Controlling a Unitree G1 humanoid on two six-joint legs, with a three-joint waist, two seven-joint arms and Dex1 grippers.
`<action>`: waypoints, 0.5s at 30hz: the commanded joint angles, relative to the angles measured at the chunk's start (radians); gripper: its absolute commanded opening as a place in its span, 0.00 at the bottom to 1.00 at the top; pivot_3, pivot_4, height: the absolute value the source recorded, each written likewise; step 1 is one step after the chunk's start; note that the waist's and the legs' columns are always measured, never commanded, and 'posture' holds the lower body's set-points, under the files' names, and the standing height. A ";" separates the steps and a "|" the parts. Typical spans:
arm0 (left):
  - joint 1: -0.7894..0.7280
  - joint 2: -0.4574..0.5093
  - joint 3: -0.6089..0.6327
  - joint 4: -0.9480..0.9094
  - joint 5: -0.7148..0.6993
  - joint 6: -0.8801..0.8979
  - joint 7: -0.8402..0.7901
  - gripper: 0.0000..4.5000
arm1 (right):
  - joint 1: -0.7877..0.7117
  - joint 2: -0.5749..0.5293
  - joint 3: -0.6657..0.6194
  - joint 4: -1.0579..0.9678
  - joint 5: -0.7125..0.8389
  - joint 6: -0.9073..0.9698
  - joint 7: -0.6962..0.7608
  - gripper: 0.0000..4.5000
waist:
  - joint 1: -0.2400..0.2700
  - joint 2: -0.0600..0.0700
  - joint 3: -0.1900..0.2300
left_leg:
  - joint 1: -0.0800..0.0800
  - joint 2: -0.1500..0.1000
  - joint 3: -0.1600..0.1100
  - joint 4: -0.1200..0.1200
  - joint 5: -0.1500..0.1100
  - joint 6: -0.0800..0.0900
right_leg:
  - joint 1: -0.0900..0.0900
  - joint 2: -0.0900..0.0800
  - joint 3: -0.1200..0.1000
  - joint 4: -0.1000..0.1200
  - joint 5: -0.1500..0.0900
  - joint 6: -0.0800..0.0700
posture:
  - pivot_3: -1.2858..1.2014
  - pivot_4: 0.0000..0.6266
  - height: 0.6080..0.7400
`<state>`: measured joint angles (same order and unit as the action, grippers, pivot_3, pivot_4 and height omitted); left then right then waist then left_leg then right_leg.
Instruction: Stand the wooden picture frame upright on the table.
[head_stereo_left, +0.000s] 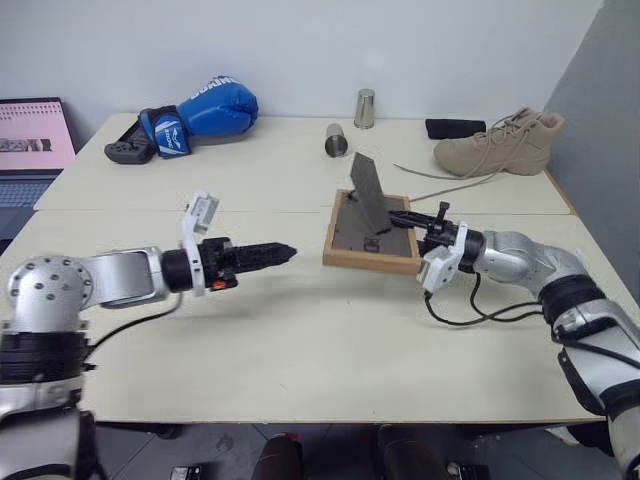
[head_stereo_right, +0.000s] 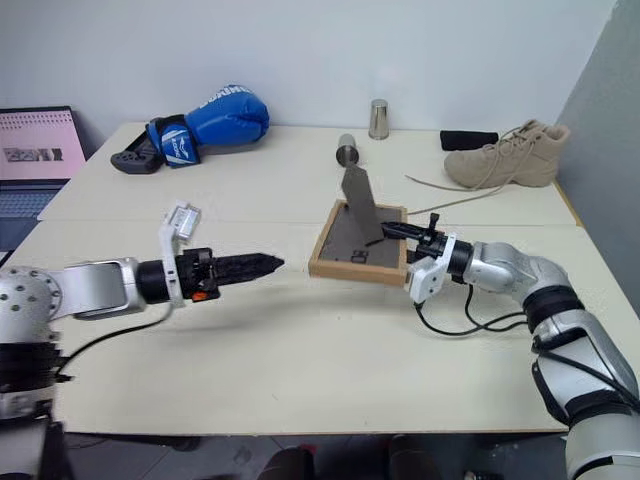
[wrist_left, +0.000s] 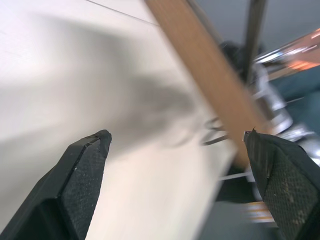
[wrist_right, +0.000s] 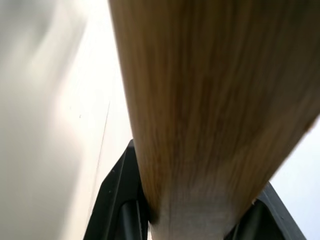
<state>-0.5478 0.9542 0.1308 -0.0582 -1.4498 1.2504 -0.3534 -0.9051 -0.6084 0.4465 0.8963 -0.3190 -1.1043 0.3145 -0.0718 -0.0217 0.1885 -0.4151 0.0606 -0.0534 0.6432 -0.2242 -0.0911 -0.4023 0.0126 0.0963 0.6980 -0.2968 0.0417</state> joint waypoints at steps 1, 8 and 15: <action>0.019 0.066 -0.090 -0.171 0.325 -0.212 -0.172 1.00 | 0.048 0.051 -0.103 -0.259 0.587 0.487 0.538 0.29 | 0.002 0.001 0.000 | 0.000 0.001 0.000 0.000 0.000 0.000 | 0.000 0.000 0.000 0.000 0.000 0.000 | 0.52 0.24 1.00; 0.114 0.025 -0.116 -0.294 0.630 -0.462 -0.244 1.00 | 0.007 0.084 -0.220 -0.434 0.906 1.297 0.762 0.29 | 0.016 0.002 0.001 | 0.000 0.001 0.001 0.001 -0.002 0.004 | -0.002 0.002 0.000 0.001 0.000 0.000 | 0.52 0.24 1.00; 0.157 -0.025 -0.059 -0.299 0.718 -0.518 -0.243 1.00 | -0.034 0.144 -0.253 -0.359 0.895 1.520 0.863 0.29 | 0.015 0.002 0.001 | -0.001 0.001 0.001 0.000 -0.003 0.004 | -0.003 0.002 0.000 0.000 0.000 0.000 | 0.52 0.24 1.00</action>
<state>-0.3987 0.9339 0.0318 -0.3211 -0.7647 0.7634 -0.5869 -0.8916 -0.4799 0.2460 0.5317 0.5694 0.3949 1.1445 -0.0564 -0.0196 0.1897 -0.4165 0.0621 -0.0521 0.6436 -0.2267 -0.0867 -0.4053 0.0152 0.0967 0.6978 -0.2971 0.0417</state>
